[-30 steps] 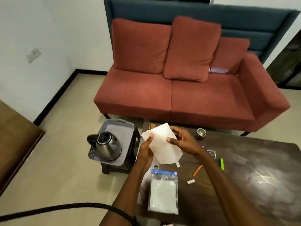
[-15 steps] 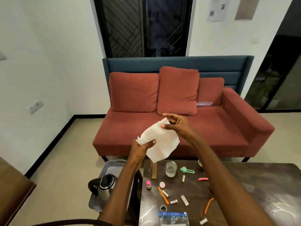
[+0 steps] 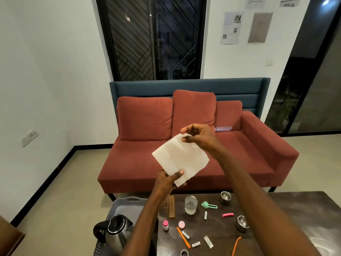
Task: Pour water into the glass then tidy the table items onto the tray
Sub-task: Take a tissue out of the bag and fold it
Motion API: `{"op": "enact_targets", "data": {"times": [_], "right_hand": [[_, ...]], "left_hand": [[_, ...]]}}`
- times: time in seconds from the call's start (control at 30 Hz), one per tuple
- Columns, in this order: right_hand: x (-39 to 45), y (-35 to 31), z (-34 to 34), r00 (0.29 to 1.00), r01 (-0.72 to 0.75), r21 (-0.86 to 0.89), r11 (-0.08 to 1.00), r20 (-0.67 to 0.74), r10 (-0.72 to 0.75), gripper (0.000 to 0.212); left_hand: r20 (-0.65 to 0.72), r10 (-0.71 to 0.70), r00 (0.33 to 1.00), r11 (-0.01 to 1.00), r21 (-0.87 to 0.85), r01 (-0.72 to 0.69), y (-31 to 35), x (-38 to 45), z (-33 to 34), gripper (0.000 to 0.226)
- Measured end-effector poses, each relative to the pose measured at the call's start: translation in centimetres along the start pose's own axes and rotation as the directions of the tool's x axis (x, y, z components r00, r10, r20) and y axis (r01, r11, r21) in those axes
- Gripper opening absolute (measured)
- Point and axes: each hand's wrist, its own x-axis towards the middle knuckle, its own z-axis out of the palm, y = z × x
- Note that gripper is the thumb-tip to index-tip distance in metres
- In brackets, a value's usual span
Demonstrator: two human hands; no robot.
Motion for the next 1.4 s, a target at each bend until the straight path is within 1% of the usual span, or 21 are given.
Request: {"op": "enact_targets", "data": {"times": [0.17, 0.23, 0.33, 0.47, 0.57, 0.63, 0.7, 0.77, 0.87, 0.97, 1.07, 1.1, 1.13, 1.17, 1.2, 1.23, 1.27, 1.3, 1.33, 1.37, 1.4], "right_hand": [[0.3, -0.6, -0.7, 0.997, -0.035, -0.010, 0.999, 0.064, 0.036, 0.038], [0.3, -0.7, -0.8, 0.996, -0.021, -0.038, 0.999, 0.081, 0.024, 0.025], [0.1, -0.9, -0.7, 0.999, 0.035, -0.091, 0.995, 0.026, -0.033, 0.006], [-0.2, -1.2, -0.7, 0.993, 0.118, -0.124, 0.985, -0.016, -0.121, 0.008], [-0.6, -1.8, -0.9, 0.987, 0.157, -0.143, 0.977, -0.014, -0.161, 0.012], [-1.0, -2.0, -1.1, 0.981, 0.194, -0.149, 0.970, 0.005, -0.195, 0.009], [-1.5, -2.2, -1.3, 0.970, 0.242, -0.181, 0.953, 0.024, -0.242, 0.006], [-1.9, -2.2, -1.5, 0.966, 0.257, -0.210, 0.943, 0.030, -0.257, 0.006], [-2.6, -2.0, -1.7, 0.975, 0.221, -0.219, 0.950, 0.025, -0.221, 0.010], [-3.2, -1.5, -1.9, 0.984, 0.178, -0.130, 0.975, 0.006, -0.179, 0.011], [-3.7, -0.9, -1.7, 0.989, 0.148, -0.025, 0.989, 0.026, -0.147, 0.011], [-3.9, -0.8, -1.6, 0.989, 0.142, 0.013, 0.990, 0.033, -0.143, 0.010], [-3.9, -0.6, -1.4, 0.988, 0.145, 0.050, 0.988, 0.035, -0.147, 0.010], [-4.0, -0.5, -1.3, 0.987, 0.154, 0.080, 0.985, 0.031, -0.157, 0.010], [-3.9, -0.3, -1.2, 0.986, 0.162, 0.097, 0.982, 0.022, -0.164, 0.010], [-3.9, -0.2, -1.1, 0.985, 0.169, 0.102, 0.980, 0.014, -0.171, 0.010], [-3.9, -0.1, -1.1, 0.984, 0.176, 0.097, 0.980, 0.010, -0.178, 0.010], [-3.8, 0.0, -1.2, 0.983, 0.183, 0.083, 0.980, 0.013, -0.184, 0.010], [-3.8, 0.1, -1.2, 0.982, 0.185, 0.065, 0.981, 0.023, -0.186, 0.011], [-3.8, 0.2, -1.2, 0.983, 0.180, 0.047, 0.983, 0.034, -0.182, 0.013], [-3.8, 0.2, -1.3, 0.984, 0.171, 0.035, 0.985, 0.045, -0.172, 0.016]], "left_hand": [[-0.036, 0.044, 0.998, 0.999, -0.014, -0.045, 1.2, 0.2, 0.3, 0.051], [-0.059, 0.067, 0.996, 0.998, 0.007, -0.067, 1.6, 0.2, 0.2, 0.046], [-0.099, 0.095, 0.991, 0.995, 0.047, -0.091, 2.1, 0.1, 0.2, 0.038], [-0.094, 0.161, 0.982, 0.985, 0.072, -0.155, 2.3, -0.2, 0.3, 0.030], [-0.198, 0.193, 0.961, 0.981, 0.071, -0.183, 3.1, 0.0, 0.5, 0.023], [-0.322, 0.174, 0.930, 0.982, -0.014, -0.189, 3.9, 0.3, 0.7, 0.017], [-0.417, 0.115, 0.902, 0.965, -0.169, -0.201, 4.9, 0.6, 0.7, 0.020], [-0.458, 0.058, 0.887, 0.925, -0.309, -0.220, 5.8, 0.8, 0.6, 0.017], [-0.521, 0.010, 0.853, 0.875, -0.409, -0.260, 7.3, 0.9, 0.5, 0.020], [-0.440, -0.029, 0.897, 0.773, -0.579, -0.259, 9.0, 0.2, 0.8, 0.029], [-0.377, -0.048, 0.925, 0.730, -0.645, -0.225, 9.8, -0.6, 1.5, 0.030], [-0.367, -0.129, 0.921, 0.682, -0.707, -0.187, 10.1, -0.7, 1.6, 0.037], [-0.317, -0.200, 0.927, 0.567, -0.809, -0.154, 10.0, -0.6, 1.4, 0.046], [-0.321, -0.224, 0.920, 0.573, -0.807, -0.142, 10.0, -0.8, 1.3, 0.050], [-0.264, -0.270, 0.926, 0.489, -0.866, -0.104, 9.9, -0.9, 1.1, 0.045], [-0.231, -0.228, 0.946, 0.546, -0.835, -0.072, 9.9, -1.5, 1.0, 0.038], [-0.172, -0.177, 0.969, 0.513, -0.856, -0.058, 9.4, -1.7, 0.9, 0.049], [-0.156, -0.152, 0.976, 0.511, -0.858, -0.058, 8.8, -1.7, 0.7, 0.069], [-0.167, -0.125, 0.978, 0.570, -0.819, -0.067, 8.2, -1.5, 0.4, 0.081], [-0.121, -0.090, 0.989, 0.591, -0.806, -0.045, 8.0, -1.5, 0.5, 0.083], [-0.086, -0.040, 0.996, 0.626, -0.779, -0.042, 8.1, -1.6, 0.7, 0.077]]}}
